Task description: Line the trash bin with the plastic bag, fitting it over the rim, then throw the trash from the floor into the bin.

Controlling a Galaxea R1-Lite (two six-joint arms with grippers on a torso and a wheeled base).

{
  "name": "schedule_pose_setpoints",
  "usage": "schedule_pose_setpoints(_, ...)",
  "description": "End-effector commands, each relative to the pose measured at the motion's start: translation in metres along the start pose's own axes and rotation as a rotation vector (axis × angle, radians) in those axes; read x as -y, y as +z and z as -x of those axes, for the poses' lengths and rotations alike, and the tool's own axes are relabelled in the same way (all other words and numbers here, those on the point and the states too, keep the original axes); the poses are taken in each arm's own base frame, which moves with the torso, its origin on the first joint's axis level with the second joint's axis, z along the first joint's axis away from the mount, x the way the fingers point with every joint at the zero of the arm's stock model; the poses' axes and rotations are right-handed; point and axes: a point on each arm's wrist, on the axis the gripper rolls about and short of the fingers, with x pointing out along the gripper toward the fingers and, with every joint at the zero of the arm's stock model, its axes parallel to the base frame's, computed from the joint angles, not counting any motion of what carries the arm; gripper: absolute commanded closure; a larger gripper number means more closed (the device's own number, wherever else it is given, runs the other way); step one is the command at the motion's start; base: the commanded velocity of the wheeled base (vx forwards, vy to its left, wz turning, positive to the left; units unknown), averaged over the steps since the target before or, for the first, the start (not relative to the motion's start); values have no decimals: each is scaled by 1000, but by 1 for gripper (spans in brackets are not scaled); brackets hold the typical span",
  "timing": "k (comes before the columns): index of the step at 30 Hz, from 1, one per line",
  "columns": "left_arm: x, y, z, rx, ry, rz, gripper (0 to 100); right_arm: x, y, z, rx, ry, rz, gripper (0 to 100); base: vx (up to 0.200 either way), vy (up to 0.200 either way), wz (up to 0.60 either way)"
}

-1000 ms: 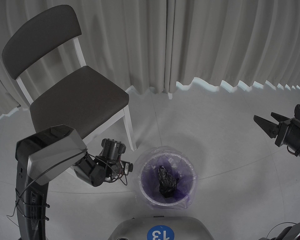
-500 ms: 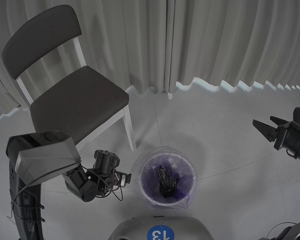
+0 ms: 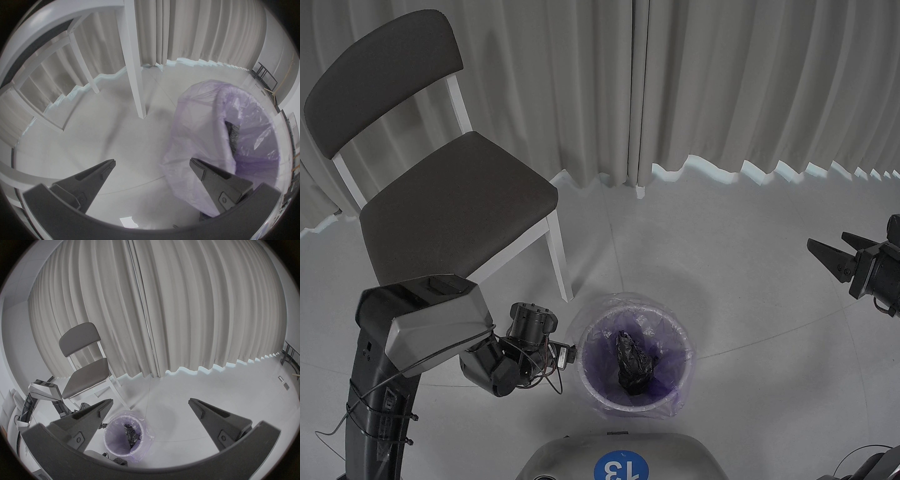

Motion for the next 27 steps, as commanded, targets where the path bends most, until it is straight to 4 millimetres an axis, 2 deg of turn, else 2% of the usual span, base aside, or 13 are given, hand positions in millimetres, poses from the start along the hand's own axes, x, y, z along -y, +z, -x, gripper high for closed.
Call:
schedule_pose_setpoints(1,0,2,-27,-15,5,7,0,6,-3,-4,-18,-8,-4,0,0,0,0)
schedule_pose_setpoints(5,0,20,-33,-5,7,9,0,7,-6,-9,-40,-8,-5,0,0,0,0)
schedule_pose_setpoints(9,-6,32,-31,6,17,23,0,8,-11,-12,-62,-10,-8,0,0,0,0)
schedule_pose_setpoints(14,-14,46,-16,35,24,42,0,9,-14,-18,-87,-11,-11,0,0,0,0)
schedule_pose_setpoints(15,-22,51,-6,45,35,51,0,9,-17,-21,-100,-12,-14,0,0,0,0)
schedule_pose_setpoints(16,-22,51,-6,45,35,51,0,9,-17,-21,-100,-12,-14,0,0,0,0)
schedule_pose_setpoints(17,-26,56,7,53,35,55,0,10,-18,-24,-109,-14,-15,0,0,0,0)
schedule_pose_setpoints(19,-32,59,17,61,35,62,0,11,-21,-27,-121,-19,-18,0,0,0,0)
schedule_pose_setpoints(23,-35,69,33,86,21,68,0,15,-23,-31,-134,-33,-23,0,0,0,0)
schedule_pose_setpoints(27,-31,77,38,111,10,65,0,15,-24,-32,-140,-33,-24,0,0,0,0)
